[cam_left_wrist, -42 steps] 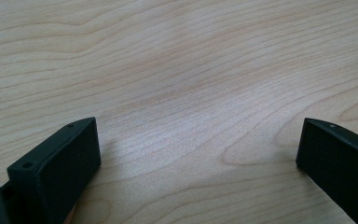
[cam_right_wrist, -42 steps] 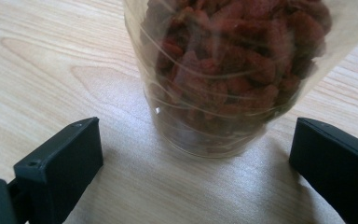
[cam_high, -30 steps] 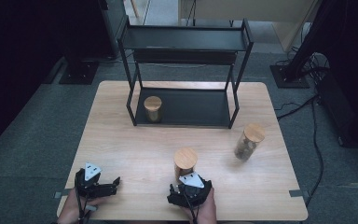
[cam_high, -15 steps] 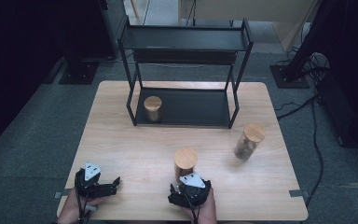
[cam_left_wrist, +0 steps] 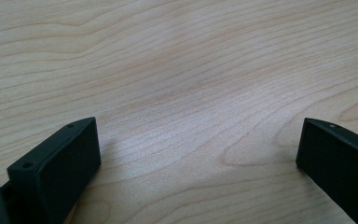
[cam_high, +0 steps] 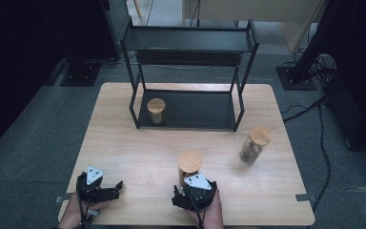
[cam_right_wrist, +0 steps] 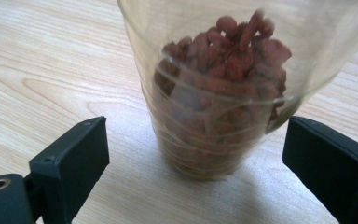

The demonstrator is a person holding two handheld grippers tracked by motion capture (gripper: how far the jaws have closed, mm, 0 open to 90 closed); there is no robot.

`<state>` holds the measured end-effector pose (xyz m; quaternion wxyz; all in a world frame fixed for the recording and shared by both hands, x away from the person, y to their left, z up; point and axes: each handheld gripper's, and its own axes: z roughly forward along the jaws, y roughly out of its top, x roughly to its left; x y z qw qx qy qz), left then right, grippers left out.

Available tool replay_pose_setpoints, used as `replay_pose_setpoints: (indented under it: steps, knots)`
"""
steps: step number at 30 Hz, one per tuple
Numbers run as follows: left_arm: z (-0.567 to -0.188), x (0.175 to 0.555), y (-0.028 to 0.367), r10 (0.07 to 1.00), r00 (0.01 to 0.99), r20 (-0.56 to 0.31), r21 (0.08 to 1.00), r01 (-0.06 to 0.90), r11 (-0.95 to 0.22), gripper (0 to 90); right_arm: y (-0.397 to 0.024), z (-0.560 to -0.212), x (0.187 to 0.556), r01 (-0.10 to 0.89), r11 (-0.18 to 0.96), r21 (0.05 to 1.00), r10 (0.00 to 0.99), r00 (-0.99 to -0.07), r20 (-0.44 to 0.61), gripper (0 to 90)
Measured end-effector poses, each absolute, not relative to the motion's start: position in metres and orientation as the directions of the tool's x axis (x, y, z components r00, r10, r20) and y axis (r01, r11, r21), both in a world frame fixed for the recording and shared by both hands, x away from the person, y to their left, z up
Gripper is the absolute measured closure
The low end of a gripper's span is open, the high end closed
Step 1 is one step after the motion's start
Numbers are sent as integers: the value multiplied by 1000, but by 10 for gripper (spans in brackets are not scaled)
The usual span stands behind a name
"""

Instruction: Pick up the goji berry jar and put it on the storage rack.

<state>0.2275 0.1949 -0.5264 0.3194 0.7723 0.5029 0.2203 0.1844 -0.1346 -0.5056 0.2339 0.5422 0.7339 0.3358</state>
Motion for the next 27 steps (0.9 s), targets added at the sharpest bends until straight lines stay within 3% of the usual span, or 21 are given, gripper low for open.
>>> replay_pose_setpoints:
  steps: [27]
  knots:
    - [-527, 228, 195, 919, 395, 16, 717, 635, -286, 0, -137, -469, 188, 598, 194, 777, 946, -323, 12, 84]
